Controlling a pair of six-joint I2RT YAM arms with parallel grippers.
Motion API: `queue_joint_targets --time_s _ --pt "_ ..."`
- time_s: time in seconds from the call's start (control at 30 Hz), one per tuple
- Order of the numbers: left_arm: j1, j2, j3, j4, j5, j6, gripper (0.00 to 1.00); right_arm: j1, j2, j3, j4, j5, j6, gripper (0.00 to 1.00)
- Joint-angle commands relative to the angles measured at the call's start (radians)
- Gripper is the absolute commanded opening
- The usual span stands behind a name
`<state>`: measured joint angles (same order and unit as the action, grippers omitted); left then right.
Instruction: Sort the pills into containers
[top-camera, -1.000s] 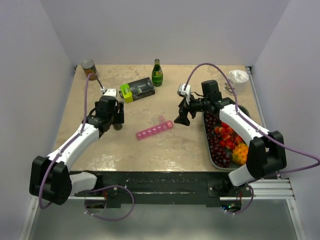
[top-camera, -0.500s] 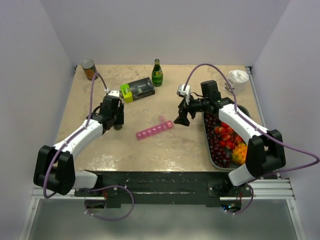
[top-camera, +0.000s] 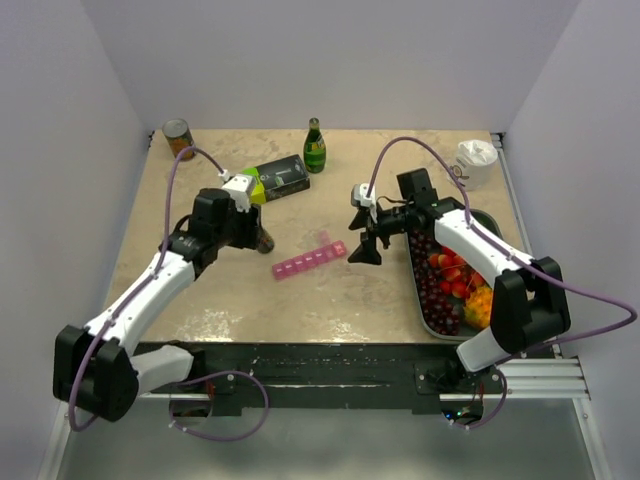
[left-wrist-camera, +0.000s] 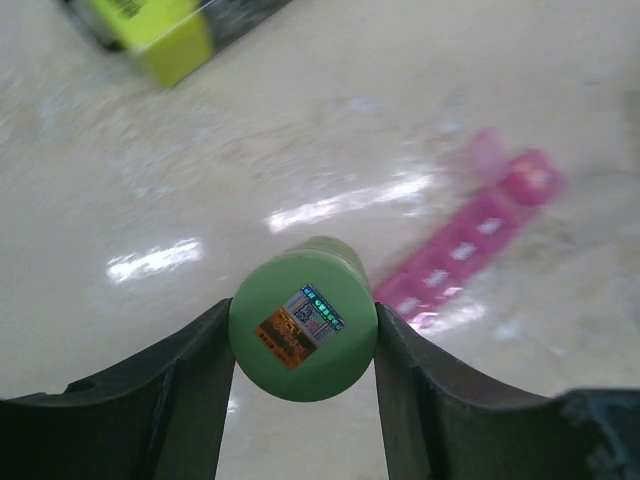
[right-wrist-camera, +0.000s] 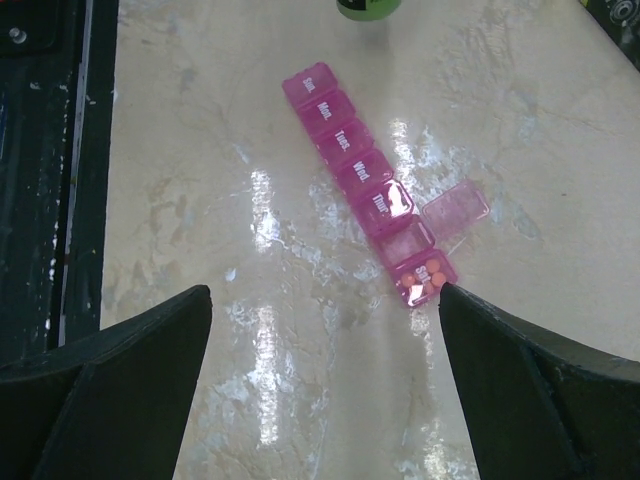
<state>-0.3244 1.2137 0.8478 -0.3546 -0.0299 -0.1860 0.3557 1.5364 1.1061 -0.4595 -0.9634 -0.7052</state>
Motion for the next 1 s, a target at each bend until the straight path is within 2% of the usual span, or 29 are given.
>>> queue_joint_targets --time_s 0.0,0.07,0.13,0.2,0.33,0.43,0.67,0.9,0.97 --pt "-0.057 -0.134 -0.016 0.21 0.392 0.013 0.0 0.084 -0.07 -0.026 0.054 0.004 -0.059 0.99" --pt "-0.105 -0.138 -0.033 0.294 0.433 -0.035 0.0 0.132 -0.105 -0.025 0.093 0.116 -0.027 0.99" --pt "-0.154 -0.112 -0.026 0.333 0.446 -0.081 0.0 0.178 -0.134 -0.035 0.198 0.172 0.08 0.99" --pt "-0.191 -0.092 -0.018 0.405 0.443 -0.115 0.0 0.183 -0.153 -0.032 0.28 0.196 0.194 0.99" --pt "-0.209 -0.069 -0.041 0.525 0.414 -0.249 0.0 0.187 -0.168 -0.051 0.352 0.219 0.309 0.99" --pt "-0.211 -0.065 -0.062 0.598 0.4 -0.315 0.0 0.193 -0.17 -0.089 0.393 0.233 0.331 0.99" --pt "-0.211 -0.065 -0.087 0.657 0.45 -0.392 0.0 0.2 -0.131 -0.1 0.421 0.221 0.334 0.98" --pt "-0.209 -0.051 -0.105 0.709 0.504 -0.429 0.0 0.204 -0.108 -0.098 0.417 0.16 0.323 0.85" --pt "-0.211 -0.046 -0.108 0.718 0.513 -0.438 0.0 0.204 -0.108 -0.098 0.417 0.125 0.323 0.76"
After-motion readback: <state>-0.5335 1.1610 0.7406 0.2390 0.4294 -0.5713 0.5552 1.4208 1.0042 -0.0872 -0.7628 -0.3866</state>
